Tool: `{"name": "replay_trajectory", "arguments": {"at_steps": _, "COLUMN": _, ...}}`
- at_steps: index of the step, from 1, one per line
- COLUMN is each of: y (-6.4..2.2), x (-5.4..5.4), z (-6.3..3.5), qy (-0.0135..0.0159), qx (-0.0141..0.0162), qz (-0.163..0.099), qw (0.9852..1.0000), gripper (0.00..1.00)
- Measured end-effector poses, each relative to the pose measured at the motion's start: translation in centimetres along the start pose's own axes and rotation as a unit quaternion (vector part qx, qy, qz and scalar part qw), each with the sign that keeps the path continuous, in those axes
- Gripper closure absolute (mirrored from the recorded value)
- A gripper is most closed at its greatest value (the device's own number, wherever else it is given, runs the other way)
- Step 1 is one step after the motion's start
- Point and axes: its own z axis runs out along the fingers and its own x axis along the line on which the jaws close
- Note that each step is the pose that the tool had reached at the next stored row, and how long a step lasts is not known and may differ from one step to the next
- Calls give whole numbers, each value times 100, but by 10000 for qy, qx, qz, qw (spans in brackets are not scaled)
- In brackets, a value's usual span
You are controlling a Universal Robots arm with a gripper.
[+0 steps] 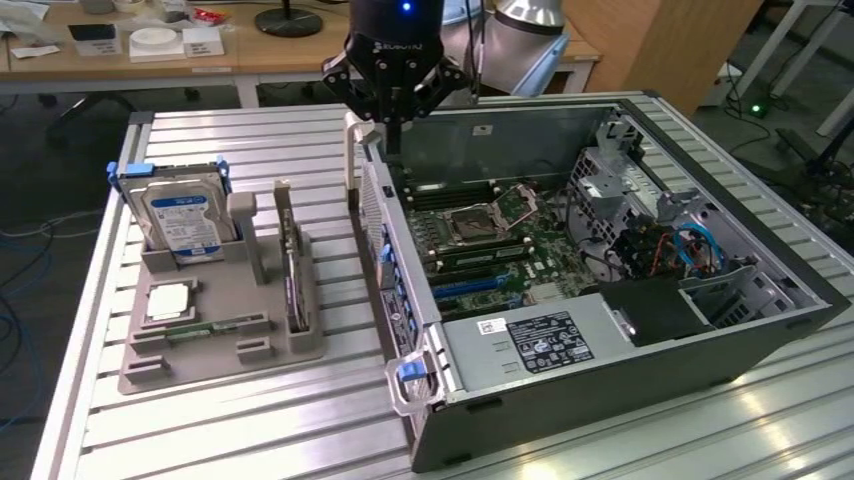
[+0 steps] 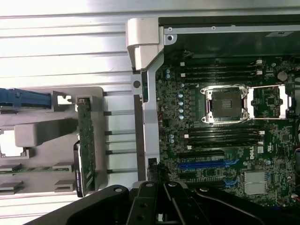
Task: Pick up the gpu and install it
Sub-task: 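Reach for the gpu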
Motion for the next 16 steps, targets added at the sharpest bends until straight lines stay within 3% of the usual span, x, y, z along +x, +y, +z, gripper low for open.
{"name": "replay_trajectory", "arguments": {"at_steps": 16, "y": -21, "x": 221, "z": 0, "qy": 0, "qx": 0, "qz": 0, "qw": 10000, "gripper": 89}}
